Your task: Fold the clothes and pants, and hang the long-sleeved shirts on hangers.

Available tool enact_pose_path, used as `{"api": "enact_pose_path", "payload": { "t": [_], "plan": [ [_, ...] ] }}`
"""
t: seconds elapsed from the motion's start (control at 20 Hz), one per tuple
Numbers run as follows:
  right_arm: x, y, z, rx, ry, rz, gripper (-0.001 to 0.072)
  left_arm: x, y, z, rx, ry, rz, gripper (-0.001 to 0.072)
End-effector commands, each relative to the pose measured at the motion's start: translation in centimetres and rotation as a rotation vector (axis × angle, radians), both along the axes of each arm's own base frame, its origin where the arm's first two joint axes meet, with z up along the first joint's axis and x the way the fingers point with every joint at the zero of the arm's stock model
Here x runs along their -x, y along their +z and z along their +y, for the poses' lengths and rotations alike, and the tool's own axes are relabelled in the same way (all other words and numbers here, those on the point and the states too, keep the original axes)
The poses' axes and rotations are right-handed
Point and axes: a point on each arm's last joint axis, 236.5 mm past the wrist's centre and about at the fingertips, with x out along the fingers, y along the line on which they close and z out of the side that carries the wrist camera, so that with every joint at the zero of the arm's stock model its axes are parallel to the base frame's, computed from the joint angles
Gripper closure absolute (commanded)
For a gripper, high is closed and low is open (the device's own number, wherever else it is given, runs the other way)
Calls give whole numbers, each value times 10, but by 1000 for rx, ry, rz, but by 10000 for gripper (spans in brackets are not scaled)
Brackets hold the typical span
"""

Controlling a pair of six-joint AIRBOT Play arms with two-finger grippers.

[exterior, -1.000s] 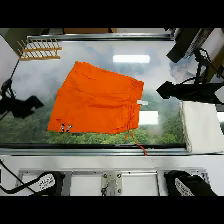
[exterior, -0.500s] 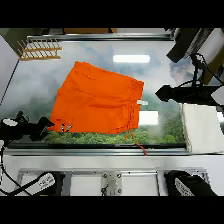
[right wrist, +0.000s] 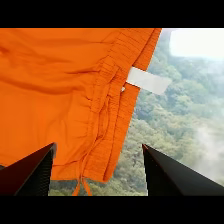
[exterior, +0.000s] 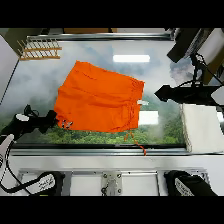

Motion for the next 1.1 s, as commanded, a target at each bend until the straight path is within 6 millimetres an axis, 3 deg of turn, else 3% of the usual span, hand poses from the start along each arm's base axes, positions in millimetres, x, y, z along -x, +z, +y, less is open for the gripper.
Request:
{"api": "enact_pose_path", "payload": {
  "t": [0.0, 0.1, 0.25, 0.35, 0.45, 0.7, 1.05],
  "plan": [
    [7, -12, -3, 1, -16, 51, 133, -15, 18, -9, -18, -73, -38, 702],
    [21, -44, -9, -12, -89, 168, 133, -2, 24, -7, -63, -139, -18, 702],
    [54, -123, -12, -76, -249, 400, 122, 31, 28, -12, -105, -200, 6, 702],
    [69, -168, 2, -174, -309, 495, 121, 47, 31, -17, -111, -209, -6, 702],
    [68, -197, 21, -276, -317, 518, 121, 56, 35, -21, -120, -208, -25, 702],
    [45, -231, 59, -333, -231, 512, 123, 63, 44, -24, -130, -206, -59, 702],
    [24, -245, 89, -297, -153, 520, 128, 63, 45, -25, -126, -208, -59, 702]
  ]
}}
